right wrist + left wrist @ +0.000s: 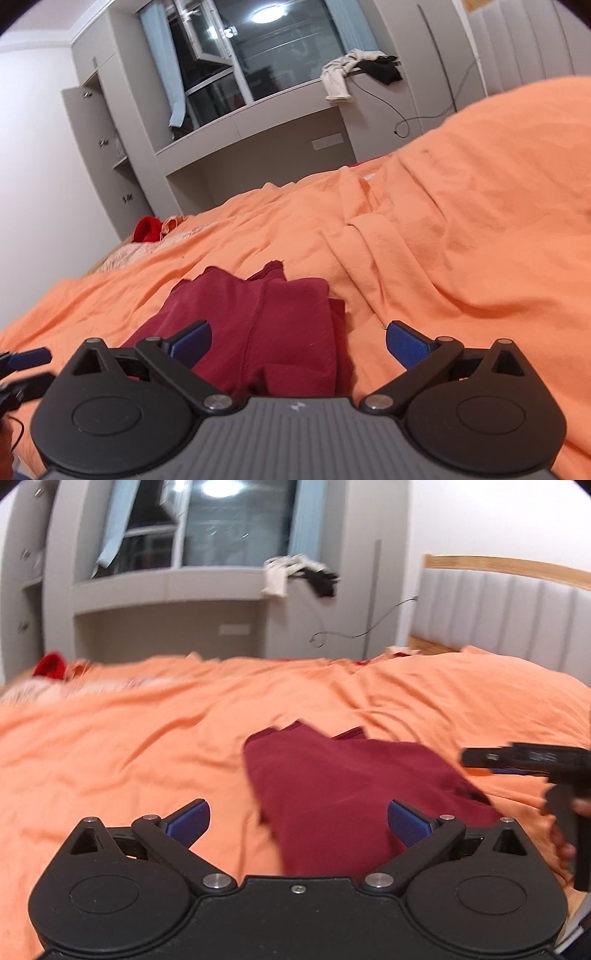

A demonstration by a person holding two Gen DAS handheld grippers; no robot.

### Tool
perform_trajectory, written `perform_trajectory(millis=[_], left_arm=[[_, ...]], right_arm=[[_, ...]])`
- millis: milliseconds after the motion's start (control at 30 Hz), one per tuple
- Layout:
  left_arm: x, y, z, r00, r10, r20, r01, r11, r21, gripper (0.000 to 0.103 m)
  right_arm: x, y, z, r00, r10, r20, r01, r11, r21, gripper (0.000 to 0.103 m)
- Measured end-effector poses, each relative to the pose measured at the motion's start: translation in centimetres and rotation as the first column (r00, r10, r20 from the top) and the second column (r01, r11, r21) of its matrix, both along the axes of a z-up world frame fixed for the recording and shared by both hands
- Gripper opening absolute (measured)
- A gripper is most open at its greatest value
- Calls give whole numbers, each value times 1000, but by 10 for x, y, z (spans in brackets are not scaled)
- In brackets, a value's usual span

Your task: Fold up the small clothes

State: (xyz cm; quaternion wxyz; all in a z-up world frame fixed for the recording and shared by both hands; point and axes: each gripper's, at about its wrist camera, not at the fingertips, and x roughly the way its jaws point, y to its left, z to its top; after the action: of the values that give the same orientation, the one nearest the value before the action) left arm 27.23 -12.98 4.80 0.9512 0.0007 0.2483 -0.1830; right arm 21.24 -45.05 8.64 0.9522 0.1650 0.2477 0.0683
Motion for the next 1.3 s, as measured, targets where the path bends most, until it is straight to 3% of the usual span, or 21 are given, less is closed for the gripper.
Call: perform_trajectory(millis=[233,400,633,800,967,1100,1300], left_arm=[[18,24,-18,996,-46,-74,34,987,-159,102],[22,15,-34,993,-106,-61,92,977,-194,102],[34,10,-60,988,-107,-109,86,980,-180,103],[30,13,-69,990,-100,-101,83,983,-164,103],[30,9,-76,990,-92,-104,75,985,-155,103],[28,9,-81,992,-89,-86,74,984,-163,103],[26,11,-83,993,-89,-80,74,982,-171,103]], right_arm=[[-18,23,0,993,107,-50,-111,990,-90,103],[-22,40,-12,989,110,-95,-125,977,-172,103],[-8,30,-36,974,123,-192,-140,987,-80,103],[-4,27,-36,964,129,-231,-141,989,-35,103],[-5,20,-27,973,108,-206,-118,992,-37,103],[-6,15,-22,988,66,-139,-75,995,-60,103],[-4,7,-21,998,40,-37,-40,999,17,103]])
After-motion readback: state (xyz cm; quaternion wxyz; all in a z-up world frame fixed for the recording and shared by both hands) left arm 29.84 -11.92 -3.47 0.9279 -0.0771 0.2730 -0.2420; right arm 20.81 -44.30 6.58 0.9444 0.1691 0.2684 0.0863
